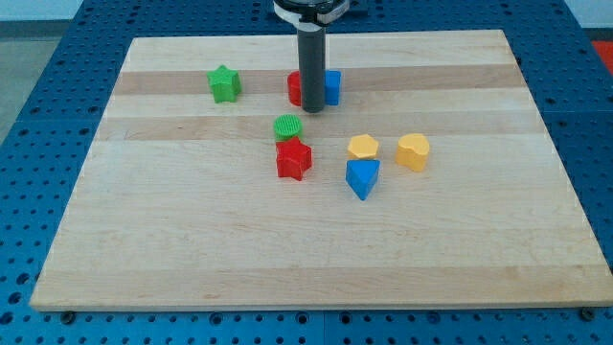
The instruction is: Slide the green star to the left of the red circle
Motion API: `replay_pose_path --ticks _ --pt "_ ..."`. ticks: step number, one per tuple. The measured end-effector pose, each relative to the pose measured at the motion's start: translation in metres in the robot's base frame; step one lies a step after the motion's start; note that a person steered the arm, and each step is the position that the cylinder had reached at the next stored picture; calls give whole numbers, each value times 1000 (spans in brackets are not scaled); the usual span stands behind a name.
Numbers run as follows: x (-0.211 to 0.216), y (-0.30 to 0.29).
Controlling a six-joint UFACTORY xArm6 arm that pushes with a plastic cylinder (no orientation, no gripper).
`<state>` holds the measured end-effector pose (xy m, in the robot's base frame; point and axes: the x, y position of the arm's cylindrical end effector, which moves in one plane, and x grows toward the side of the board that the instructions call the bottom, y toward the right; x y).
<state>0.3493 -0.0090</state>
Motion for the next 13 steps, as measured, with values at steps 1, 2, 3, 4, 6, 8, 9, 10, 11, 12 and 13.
replay_pose_path --ticks 1,2,3,4,6,8,9,10,11,12,13 --pt "5 -3" --pt "16 -42" --pt "17 -99" --pt "17 -154" --pt "-28 -206" --pt "-42 -180" --pt "-43 -164" --pt "-49 -160" --pt "-53 -153" --pt "-49 -144" --pt "-33 -140"
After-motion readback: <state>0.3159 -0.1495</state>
